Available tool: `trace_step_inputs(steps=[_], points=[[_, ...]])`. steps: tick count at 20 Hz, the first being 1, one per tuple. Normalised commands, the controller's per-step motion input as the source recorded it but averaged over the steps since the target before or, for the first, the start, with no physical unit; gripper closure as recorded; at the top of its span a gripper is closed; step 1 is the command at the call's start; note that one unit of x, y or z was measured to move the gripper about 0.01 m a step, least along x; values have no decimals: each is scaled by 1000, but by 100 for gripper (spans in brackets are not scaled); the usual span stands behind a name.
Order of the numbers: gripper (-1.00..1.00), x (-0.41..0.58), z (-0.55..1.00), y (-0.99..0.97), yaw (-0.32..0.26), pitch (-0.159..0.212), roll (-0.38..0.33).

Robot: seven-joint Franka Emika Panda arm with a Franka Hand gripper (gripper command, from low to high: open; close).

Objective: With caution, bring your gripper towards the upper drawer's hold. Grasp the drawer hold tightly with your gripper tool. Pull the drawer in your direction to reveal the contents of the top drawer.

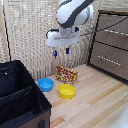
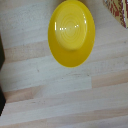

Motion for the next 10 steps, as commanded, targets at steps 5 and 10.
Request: trace_step_inputs(steps=[5, 10], points=[[-100, 97, 123, 35, 101, 28, -175], [-100, 30, 265, 1, 151, 17, -289]])
